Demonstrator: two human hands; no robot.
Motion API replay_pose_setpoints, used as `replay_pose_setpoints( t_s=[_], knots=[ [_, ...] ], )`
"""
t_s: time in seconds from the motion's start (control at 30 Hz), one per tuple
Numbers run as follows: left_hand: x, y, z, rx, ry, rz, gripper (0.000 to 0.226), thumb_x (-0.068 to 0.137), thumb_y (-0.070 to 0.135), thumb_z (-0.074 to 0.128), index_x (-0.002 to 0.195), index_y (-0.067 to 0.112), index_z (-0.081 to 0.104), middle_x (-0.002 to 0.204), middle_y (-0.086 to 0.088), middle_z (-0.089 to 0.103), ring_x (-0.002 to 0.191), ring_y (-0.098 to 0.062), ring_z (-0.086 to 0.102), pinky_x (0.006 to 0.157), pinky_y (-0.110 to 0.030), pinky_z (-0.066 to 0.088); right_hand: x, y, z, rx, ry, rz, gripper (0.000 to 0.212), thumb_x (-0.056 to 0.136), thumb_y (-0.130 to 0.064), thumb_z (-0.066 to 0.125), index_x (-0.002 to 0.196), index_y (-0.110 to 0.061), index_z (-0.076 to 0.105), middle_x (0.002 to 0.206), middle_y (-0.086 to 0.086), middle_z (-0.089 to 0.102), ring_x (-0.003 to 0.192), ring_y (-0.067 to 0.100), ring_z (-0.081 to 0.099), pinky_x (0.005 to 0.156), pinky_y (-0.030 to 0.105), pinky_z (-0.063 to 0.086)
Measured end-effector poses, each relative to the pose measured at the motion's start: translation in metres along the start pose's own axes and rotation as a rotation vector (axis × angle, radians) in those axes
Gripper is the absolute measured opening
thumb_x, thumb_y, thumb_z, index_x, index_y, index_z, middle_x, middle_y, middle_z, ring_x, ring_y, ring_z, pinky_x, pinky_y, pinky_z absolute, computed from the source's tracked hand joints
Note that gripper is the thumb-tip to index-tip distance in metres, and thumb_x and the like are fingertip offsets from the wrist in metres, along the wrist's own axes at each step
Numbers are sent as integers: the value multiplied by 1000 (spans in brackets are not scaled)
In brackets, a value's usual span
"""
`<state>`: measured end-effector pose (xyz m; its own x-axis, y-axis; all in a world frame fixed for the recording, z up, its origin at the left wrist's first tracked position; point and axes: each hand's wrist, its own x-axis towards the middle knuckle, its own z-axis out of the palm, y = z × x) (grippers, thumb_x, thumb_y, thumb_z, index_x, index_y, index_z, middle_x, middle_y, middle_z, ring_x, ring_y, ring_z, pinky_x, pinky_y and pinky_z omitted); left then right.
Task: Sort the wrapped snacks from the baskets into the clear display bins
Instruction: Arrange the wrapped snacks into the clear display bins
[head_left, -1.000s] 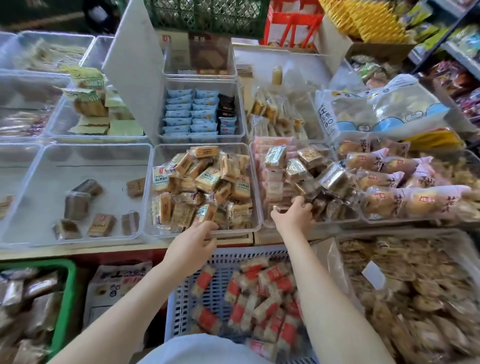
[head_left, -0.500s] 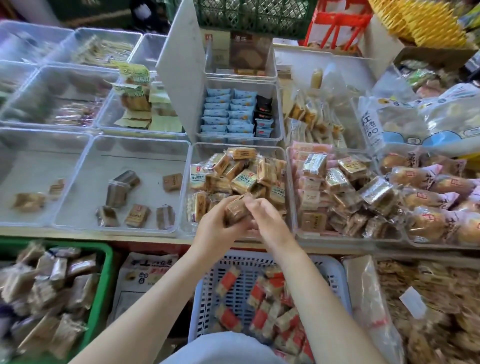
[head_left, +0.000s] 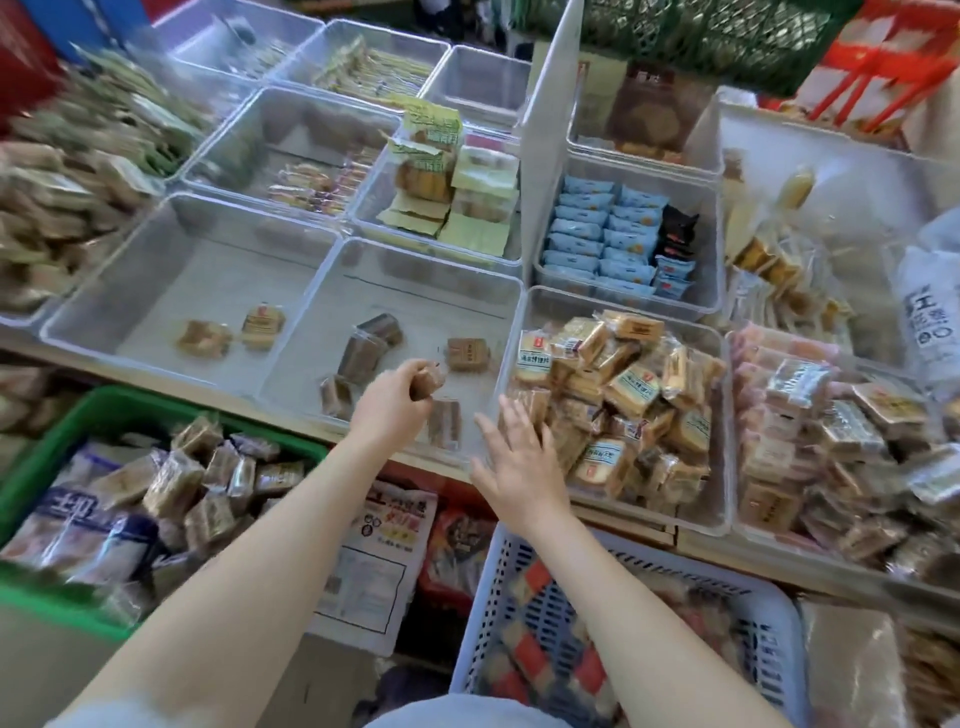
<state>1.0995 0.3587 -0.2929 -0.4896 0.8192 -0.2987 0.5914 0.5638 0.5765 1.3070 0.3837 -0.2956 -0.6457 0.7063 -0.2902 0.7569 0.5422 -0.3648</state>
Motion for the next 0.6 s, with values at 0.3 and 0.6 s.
replay_pose_setpoints(
  t_s=[0.3, 0.6],
  knots=[
    [13, 1, 5, -71, 38, -113, 38, 99, 24, 52, 135, 12, 55, 126, -11, 62, 113, -27, 58, 94, -39, 48, 2, 2, 2, 15, -15, 12, 58, 103, -48, 32, 158, -39, 16, 167, -8, -12, 152, 8, -17, 122, 45, -9],
    [-82, 85, 32, -266, 22, 87, 17, 96, 23, 53, 98, 23, 69, 85, 7, 67, 81, -12, 62, 68, -31, 48, -40, 54, -59, 258, 495, 108, 38, 94, -22, 55, 131, -16, 61, 141, 3, 54, 136, 21, 42, 114, 43, 30]
  ],
)
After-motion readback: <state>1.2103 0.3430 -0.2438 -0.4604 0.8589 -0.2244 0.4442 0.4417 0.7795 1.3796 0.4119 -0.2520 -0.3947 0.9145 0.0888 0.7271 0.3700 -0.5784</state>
